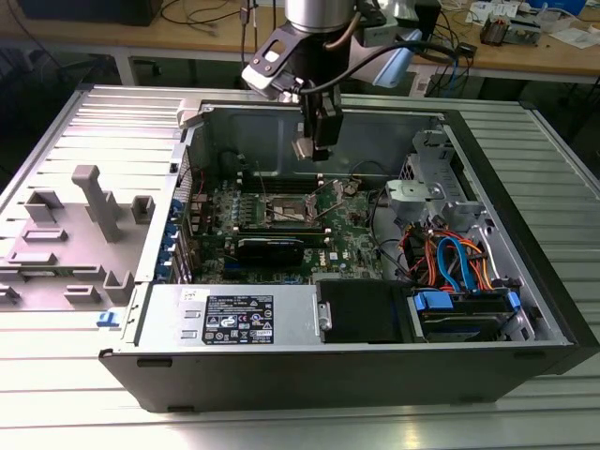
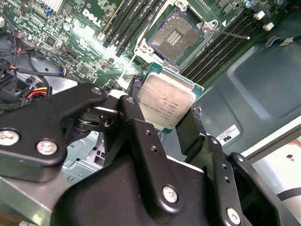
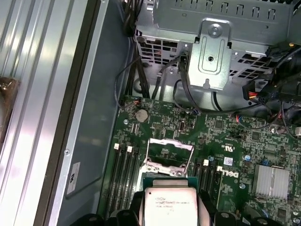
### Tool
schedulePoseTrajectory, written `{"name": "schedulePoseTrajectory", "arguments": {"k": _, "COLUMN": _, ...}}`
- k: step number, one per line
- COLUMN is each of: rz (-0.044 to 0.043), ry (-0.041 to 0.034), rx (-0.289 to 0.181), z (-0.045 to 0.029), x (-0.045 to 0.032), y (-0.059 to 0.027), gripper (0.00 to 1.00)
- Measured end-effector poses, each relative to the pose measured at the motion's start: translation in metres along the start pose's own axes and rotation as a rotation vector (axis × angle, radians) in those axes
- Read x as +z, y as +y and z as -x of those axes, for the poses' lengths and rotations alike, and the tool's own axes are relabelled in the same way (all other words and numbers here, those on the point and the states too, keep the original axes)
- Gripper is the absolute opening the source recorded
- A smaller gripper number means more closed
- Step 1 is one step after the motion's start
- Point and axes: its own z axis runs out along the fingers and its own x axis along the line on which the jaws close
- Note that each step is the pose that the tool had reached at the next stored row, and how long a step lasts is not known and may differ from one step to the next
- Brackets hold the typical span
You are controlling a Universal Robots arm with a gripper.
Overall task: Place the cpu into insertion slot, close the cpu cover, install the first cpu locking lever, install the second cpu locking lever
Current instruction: 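Place the cpu into insertion slot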
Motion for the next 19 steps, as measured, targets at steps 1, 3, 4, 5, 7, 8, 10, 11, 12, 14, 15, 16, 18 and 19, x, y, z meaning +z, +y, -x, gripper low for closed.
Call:
{"name": "schedulePoseTrajectory", "arguments": {"k": 1, "rz": -0.0002, "ry": -0.002, "rx": 0.019, "z": 0.0, "x": 0.0016, "y": -0.0001, "gripper": 0.54}}
{"name": "schedulePoseTrajectory", "arguments": {"k": 3, "rz": -0.0002, "ry": -0.0055, "rx": 0.058, "z": 0.0, "x": 0.0046, "y": -0.0003, "gripper": 0.54}}
{"name": "schedulePoseTrajectory", "arguments": {"k": 4, "rz": -0.0002, "ry": -0.0066, "rx": 0.068, "z": 0.0, "x": 0.0054, "y": -0.0004, "gripper": 0.54}}
{"name": "schedulePoseTrajectory", "arguments": {"k": 5, "rz": -0.0004, "ry": -0.0079, "rx": 0.073, "z": 0.0, "x": 0.0061, "y": -0.0004, "gripper": 0.54}}
{"name": "schedulePoseTrajectory", "arguments": {"k": 7, "rz": -0.0005, "ry": -0.0082, "rx": 0.074, "z": 0.0, "x": 0.0062, "y": -0.0005, "gripper": 0.54}}
{"name": "schedulePoseTrajectory", "arguments": {"k": 8, "rz": -0.0004, "ry": -0.0081, "rx": 0.075, "z": 0.0, "x": 0.0063, "y": -0.0005, "gripper": 0.54}}
{"name": "schedulePoseTrajectory", "arguments": {"k": 10, "rz": -0.0003, "ry": -0.0082, "rx": 0.076, "z": 0.0, "x": 0.0064, "y": -0.0005, "gripper": 0.54}}
{"name": "schedulePoseTrajectory", "arguments": {"k": 11, "rz": -0.0003, "ry": -0.0081, "rx": 0.076, "z": 0.0, "x": 0.0064, "y": -0.0005, "gripper": 0.54}}
{"name": "schedulePoseTrajectory", "arguments": {"k": 12, "rz": -0.0004, "ry": -0.0081, "rx": 0.076, "z": 0.0, "x": 0.0064, "y": -0.0005, "gripper": 0.54}}
{"name": "schedulePoseTrajectory", "arguments": {"k": 14, "rz": -0.0004, "ry": -0.0081, "rx": 0.076, "z": 0.0, "x": 0.0064, "y": -0.0005, "gripper": 0.54}}
{"name": "schedulePoseTrajectory", "arguments": {"k": 15, "rz": -0.0004, "ry": -0.0081, "rx": 0.076, "z": 0.0, "x": 0.0064, "y": -0.0005, "gripper": 0.54}}
{"name": "schedulePoseTrajectory", "arguments": {"k": 16, "rz": -0.0003, "ry": -0.0081, "rx": 0.076, "z": 0.0, "x": 0.0064, "y": -0.0005, "gripper": 0.54}}
{"name": "schedulePoseTrajectory", "arguments": {"k": 18, "rz": -0.0004, "ry": -0.0081, "rx": 0.076, "z": 0.0, "x": 0.0064, "y": -0.0005, "gripper": 0.54}}
{"name": "schedulePoseTrajectory", "arguments": {"k": 19, "rz": -0.0004, "ry": -0.0081, "rx": 0.076, "z": 0.0, "x": 0.0064, "y": -0.0005, "gripper": 0.54}}
